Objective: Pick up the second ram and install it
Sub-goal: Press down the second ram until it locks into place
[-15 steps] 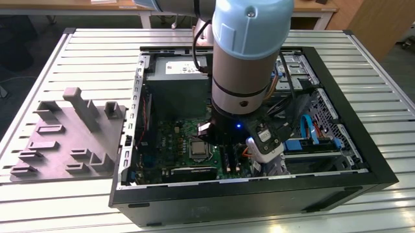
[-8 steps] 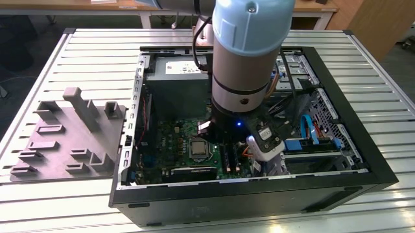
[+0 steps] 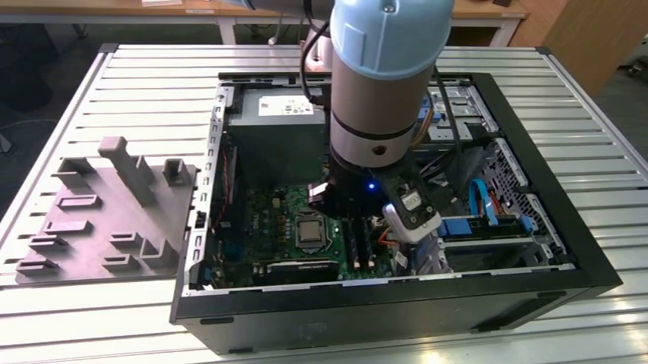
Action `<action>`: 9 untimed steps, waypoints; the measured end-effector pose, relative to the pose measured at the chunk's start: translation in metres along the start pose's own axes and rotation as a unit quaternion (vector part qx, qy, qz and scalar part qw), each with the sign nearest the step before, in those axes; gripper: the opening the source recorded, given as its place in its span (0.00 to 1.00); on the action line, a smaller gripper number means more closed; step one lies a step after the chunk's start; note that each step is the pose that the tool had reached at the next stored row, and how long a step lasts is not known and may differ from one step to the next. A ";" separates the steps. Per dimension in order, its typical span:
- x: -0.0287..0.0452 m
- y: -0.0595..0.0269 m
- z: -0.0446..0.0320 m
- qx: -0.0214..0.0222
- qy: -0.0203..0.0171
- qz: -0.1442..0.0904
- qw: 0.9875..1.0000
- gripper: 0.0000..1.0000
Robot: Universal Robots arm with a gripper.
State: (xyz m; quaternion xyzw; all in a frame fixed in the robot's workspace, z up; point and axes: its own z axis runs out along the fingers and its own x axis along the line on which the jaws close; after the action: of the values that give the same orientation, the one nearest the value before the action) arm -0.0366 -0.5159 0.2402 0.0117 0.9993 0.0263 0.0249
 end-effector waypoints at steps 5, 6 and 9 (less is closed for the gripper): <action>0.0002 0.0053 0.0005 -0.006 0.000 0.000 1.000 0.10; 0.0003 0.0063 0.0006 -0.007 0.000 0.000 1.000 0.10; 0.0004 0.0101 0.0009 -0.010 0.000 0.000 1.000 0.10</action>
State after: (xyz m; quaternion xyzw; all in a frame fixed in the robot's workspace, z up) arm -0.0368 -0.5058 0.2398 0.0120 0.9990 0.0362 0.0248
